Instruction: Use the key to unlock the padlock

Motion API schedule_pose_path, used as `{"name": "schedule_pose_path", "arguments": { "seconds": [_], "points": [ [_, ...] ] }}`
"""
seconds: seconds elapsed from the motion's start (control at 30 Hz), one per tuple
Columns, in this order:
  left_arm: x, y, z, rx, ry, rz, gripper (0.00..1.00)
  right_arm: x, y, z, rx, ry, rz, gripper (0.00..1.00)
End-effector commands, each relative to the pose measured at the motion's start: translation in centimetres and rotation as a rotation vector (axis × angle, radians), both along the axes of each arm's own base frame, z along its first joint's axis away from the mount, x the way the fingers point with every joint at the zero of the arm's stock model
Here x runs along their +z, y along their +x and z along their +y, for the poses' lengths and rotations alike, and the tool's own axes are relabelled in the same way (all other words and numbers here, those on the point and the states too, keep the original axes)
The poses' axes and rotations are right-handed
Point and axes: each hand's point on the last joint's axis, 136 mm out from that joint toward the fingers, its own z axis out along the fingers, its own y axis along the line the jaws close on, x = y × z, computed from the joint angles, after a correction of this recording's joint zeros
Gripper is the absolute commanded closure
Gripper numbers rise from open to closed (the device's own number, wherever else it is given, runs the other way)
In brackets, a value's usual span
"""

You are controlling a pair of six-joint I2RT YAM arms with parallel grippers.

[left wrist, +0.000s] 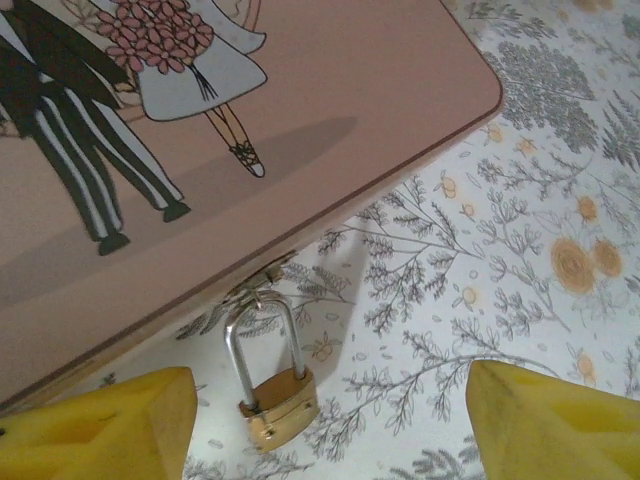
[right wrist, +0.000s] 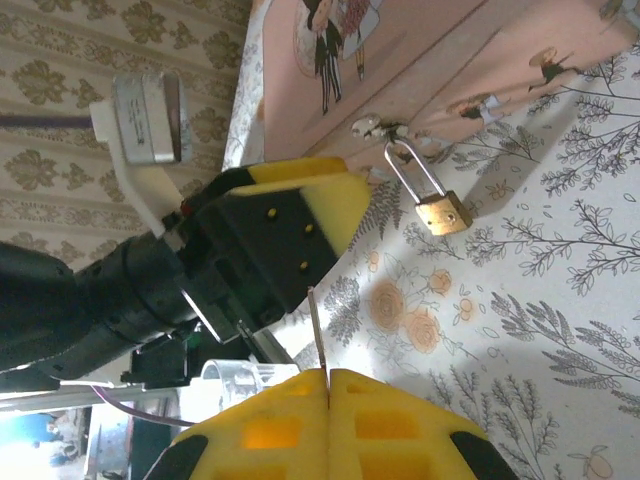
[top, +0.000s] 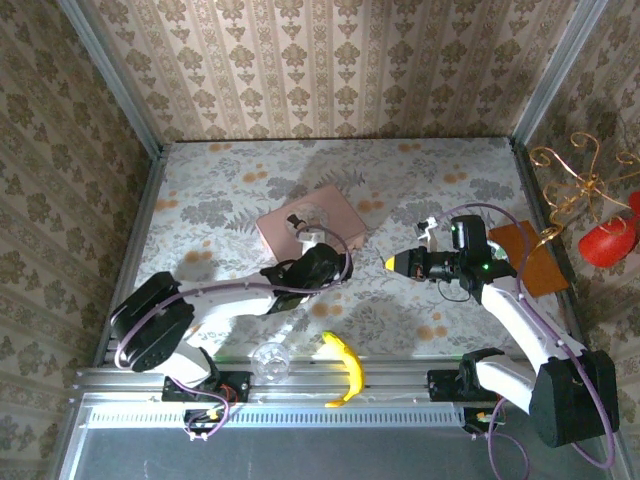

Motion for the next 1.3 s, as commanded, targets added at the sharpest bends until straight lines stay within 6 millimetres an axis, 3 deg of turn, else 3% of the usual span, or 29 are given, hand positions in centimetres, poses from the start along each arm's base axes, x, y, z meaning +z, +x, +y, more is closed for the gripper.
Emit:
{"name": "schedule_pose_path", "arguments": {
  "seconds": [0.0, 0.3, 0.47, 0.63, 0.83, 1.0, 1.27],
  "points": [
    [-3.7, -0.5, 1.8, 0.077, 0.118, 0.121, 0.29, -1.0, -1.0, -0.1, 0.022, -0.009, 0.024, 1.0],
    [-3.1, 0.1, 5.2, 0.164, 0.276, 0.112, 0.28, -1.2, -0.7, -0.3, 0.011, -0.014, 0.02, 1.0],
    [-3.5, 1.5, 6.6, 0.175, 0.265, 0.125, 0.24, -1.2, -0.4, -0.3, 0.004, -0.017, 0.017, 1.0],
    [-2.5, 2.9, 7.6, 0.161, 0.293, 0.101, 0.18, -1.3, -0.3, -0.3, 0.005, -0.016, 0.017, 1.0],
    [-1.7, 2.5, 5.0, 0.054, 0.221, 0.117, 0.11, -1.7, 0.0, -0.2, -0.002, -0.014, 0.008, 1.0],
    [-3.0, 1.3, 1.9, -0.018, 0.153, 0.162, 0.08, -2.8, 0.3, -0.1, -0.002, -0.018, 0.004, 1.0],
    [-4.8, 2.7, 1.8, 0.104, 0.232, 0.117, 0.0, -3.4, 0.3, 0.2, 0.01, -0.003, 0.003, 1.0]
  ]
}}
